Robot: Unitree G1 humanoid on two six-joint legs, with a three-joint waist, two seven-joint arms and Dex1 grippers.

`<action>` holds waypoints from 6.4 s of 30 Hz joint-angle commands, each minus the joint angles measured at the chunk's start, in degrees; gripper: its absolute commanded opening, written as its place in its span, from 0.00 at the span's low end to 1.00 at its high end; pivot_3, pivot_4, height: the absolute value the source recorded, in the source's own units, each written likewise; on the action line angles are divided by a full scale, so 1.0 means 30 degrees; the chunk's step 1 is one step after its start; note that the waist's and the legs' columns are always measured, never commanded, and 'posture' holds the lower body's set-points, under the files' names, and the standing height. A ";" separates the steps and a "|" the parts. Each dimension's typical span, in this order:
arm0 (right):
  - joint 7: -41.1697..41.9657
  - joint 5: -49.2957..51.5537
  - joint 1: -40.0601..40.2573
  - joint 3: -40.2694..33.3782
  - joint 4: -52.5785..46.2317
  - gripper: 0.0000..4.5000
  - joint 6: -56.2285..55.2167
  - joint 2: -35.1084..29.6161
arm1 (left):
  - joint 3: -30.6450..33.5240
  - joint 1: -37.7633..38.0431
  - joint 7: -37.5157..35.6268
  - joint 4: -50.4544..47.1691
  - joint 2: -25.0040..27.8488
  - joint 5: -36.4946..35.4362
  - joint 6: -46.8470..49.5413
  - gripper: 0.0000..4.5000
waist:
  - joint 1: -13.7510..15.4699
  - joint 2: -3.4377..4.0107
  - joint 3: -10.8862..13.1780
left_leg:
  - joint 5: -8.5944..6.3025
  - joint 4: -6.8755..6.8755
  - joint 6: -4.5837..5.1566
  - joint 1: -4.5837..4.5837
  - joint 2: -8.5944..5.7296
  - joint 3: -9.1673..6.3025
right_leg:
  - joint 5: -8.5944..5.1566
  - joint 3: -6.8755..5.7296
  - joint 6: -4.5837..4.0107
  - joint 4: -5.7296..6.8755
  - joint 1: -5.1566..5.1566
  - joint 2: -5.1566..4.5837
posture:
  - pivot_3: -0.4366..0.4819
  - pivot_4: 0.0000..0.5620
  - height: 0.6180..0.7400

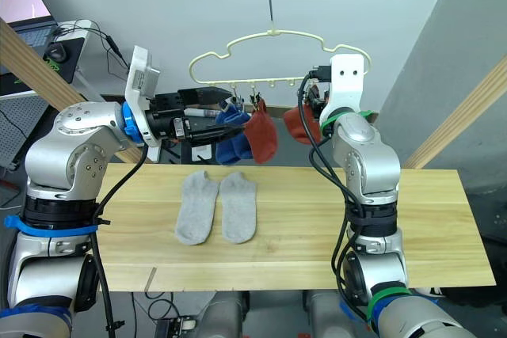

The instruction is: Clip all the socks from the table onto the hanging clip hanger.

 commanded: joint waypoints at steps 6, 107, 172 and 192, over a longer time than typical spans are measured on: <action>-0.0023 0.0336 -0.0912 0.0014 -0.0116 0.60 -0.0545 0.0185 | 0.0200 -0.0079 0.0219 -0.0901 0.0262 -0.0137 -0.0027 0.96 | 0.0043 0.0001 0.0000 | 0.0000 0.0001 0.0001 0.0000 -0.0001 0.0001 | 0.0000 0.0001 0.0000 -0.0003 0.0000 0.0000 | 0.61 0.50 1.00; -0.1165 0.1145 -0.1814 -0.1312 -0.1773 0.00 0.2690 0.1291 | -0.4292 -0.1396 0.4765 0.5264 -0.9246 0.5853 0.0267 0.10 | 0.0179 0.0000 -0.0001 | 0.0008 0.0005 0.0015 0.0001 -0.0009 0.0005 | 0.0003 0.0002 -0.0004 0.0012 -0.0001 -0.0002 | 0.54 0.50 1.00; -0.1338 0.1392 -0.1572 -0.0723 -0.2972 0.64 0.3868 0.1126 | -0.3060 -0.5012 0.5656 1.0355 -1.1148 0.5904 -0.2927 0.18 | -0.0169 0.0000 -0.0001 | 0.0011 0.0005 0.0012 -0.0006 -0.0013 0.0010 | 0.0003 0.0006 -0.0003 0.0003 -0.0003 -0.0003 | 0.51 0.46 1.00; 0.0394 0.3009 0.2284 0.0213 -0.8910 0.64 0.9120 0.0226 | -0.3533 -0.0638 0.3399 0.2688 -0.7792 0.4290 0.1311 0.75 | -0.0201 0.0001 -0.0002 | 0.0025 0.0018 0.0002 0.0001 -0.0010 -0.0004 | 0.0003 0.0005 -0.0004 0.0030 0.0000 -0.0003 | 0.48 0.48 1.00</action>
